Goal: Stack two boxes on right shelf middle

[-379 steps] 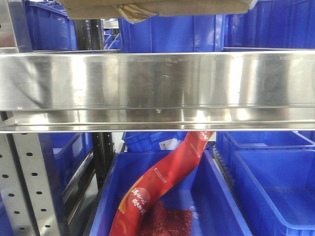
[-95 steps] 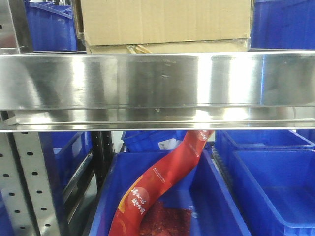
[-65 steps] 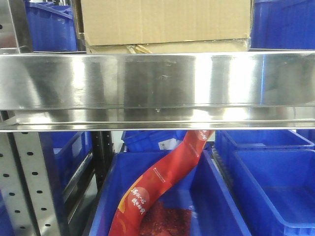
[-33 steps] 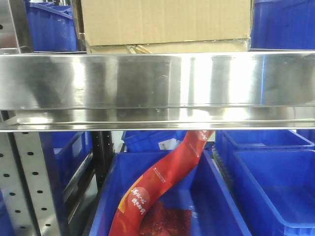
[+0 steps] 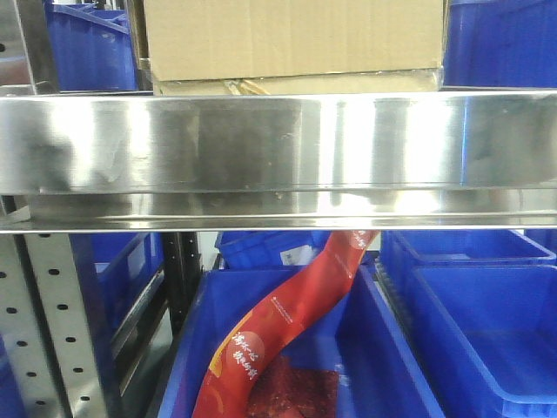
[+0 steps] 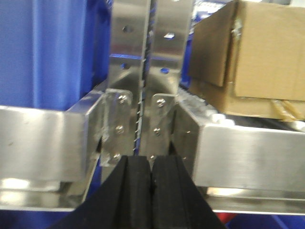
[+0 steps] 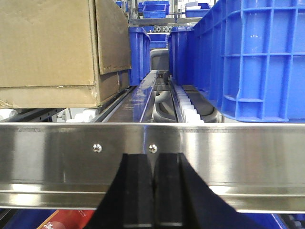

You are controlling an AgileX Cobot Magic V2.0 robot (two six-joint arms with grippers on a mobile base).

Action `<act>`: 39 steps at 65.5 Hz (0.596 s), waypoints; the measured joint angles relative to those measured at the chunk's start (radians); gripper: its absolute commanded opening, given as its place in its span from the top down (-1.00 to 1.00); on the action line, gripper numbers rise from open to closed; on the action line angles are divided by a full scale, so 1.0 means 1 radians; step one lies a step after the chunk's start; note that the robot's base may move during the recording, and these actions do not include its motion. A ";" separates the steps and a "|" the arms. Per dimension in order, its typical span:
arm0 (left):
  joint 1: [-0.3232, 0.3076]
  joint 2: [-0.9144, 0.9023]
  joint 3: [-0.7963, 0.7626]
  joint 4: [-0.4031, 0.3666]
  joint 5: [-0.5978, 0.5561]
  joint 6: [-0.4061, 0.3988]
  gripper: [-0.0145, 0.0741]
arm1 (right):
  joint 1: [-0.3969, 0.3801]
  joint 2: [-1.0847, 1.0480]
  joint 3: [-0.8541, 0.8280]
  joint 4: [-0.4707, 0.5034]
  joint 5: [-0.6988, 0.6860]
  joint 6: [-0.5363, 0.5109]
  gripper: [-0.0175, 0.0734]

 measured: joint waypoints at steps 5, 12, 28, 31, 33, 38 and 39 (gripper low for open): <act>-0.002 -0.002 0.001 0.003 -0.007 0.002 0.88 | 0.000 0.000 0.000 0.000 0.000 0.000 0.97; -0.002 -0.002 0.003 0.005 -0.009 0.002 0.88 | 0.000 -0.001 0.000 0.000 0.000 0.000 0.97; -0.002 -0.002 0.004 0.006 -0.011 0.002 0.88 | 0.000 -0.001 0.000 0.000 0.000 0.000 0.97; -0.002 -0.002 0.004 0.006 -0.013 0.002 0.88 | 0.000 -0.001 0.000 0.000 0.000 0.000 0.97; -0.002 -0.002 0.004 0.006 -0.013 0.002 0.88 | 0.000 -0.001 0.000 0.000 0.000 0.000 0.97; -0.002 -0.002 0.004 0.006 -0.013 0.002 0.88 | 0.000 -0.002 0.000 0.000 0.000 0.000 0.97; -0.002 -0.002 0.004 0.006 -0.013 0.002 0.88 | 0.000 -0.002 0.000 0.000 0.000 0.000 0.97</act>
